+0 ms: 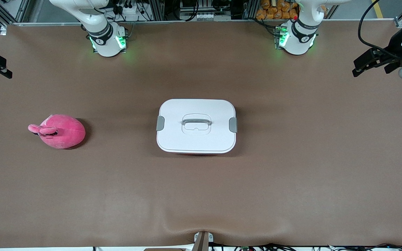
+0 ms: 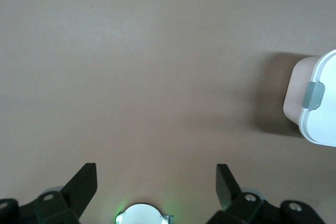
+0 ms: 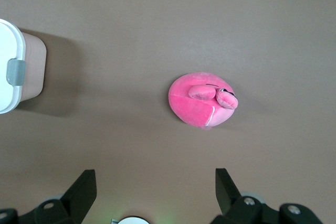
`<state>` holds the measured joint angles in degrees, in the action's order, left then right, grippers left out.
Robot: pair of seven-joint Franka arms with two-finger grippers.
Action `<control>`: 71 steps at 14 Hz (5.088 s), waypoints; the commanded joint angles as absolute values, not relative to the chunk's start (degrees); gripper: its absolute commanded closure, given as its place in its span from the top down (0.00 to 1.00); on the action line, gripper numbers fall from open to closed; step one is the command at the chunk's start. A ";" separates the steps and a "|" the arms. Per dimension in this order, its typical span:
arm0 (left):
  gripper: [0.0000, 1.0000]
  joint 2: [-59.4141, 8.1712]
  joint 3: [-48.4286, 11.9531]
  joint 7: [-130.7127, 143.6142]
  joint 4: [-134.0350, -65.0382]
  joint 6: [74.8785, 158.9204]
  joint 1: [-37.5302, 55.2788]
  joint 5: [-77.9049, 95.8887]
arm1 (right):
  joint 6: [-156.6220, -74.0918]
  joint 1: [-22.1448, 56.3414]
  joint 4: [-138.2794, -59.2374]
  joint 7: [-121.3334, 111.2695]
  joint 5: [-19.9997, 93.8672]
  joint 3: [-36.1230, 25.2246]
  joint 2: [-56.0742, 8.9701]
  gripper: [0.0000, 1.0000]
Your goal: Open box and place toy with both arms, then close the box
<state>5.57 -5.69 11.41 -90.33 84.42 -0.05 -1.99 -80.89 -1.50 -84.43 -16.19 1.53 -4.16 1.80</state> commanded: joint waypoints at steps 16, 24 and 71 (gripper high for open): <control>1.00 4.39 -5.89 11.34 -89.47 82.44 -0.97 -3.08 | -80.07 -1.41 -83.50 -15.29 0.53 -4.22 1.58 1.00; 1.00 -0.35 -7.02 22.90 -89.30 87.18 0.00 -2.46 | -80.07 -1.41 -83.50 -15.21 0.88 -4.22 1.58 1.00; 1.00 -26.10 -13.89 98.67 -78.75 102.56 26.01 -8.96 | -79.89 -1.67 -83.58 -10.55 1.23 -4.22 1.58 1.00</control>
